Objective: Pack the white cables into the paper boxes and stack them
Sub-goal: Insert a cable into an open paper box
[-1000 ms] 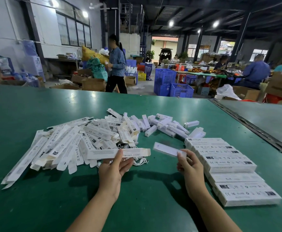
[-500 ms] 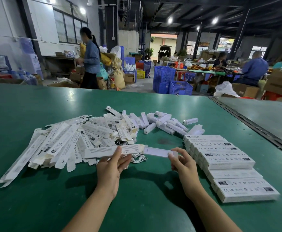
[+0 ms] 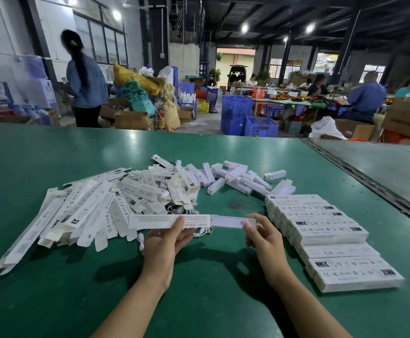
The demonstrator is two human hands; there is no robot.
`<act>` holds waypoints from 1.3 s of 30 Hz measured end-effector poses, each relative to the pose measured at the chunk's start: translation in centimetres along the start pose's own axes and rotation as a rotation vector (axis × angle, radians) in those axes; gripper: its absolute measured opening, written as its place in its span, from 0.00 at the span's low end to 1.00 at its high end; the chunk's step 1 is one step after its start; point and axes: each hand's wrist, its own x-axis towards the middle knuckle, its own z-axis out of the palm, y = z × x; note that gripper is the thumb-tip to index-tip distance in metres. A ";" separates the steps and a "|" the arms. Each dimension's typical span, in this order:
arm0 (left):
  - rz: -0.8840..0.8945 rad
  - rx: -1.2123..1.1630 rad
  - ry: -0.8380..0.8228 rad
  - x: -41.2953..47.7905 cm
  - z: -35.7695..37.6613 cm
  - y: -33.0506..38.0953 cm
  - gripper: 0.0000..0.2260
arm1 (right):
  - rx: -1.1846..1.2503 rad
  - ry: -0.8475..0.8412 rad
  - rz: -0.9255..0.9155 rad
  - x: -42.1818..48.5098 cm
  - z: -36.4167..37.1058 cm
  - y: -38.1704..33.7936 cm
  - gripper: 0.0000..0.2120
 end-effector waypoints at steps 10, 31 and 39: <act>-0.047 -0.003 -0.017 0.1 0.0 0.1 0.10 | 0.122 -0.009 0.078 0.1 0.3 -0.3 0.07; -0.012 0.024 -0.105 -0.2 0.4 -1.2 0.18 | 0.189 -0.235 0.240 -1.4 2.9 -0.9 0.08; -0.045 0.057 -0.156 -0.3 0.2 -1.5 0.20 | 0.357 -0.454 0.440 -1.5 2.9 -1.4 0.25</act>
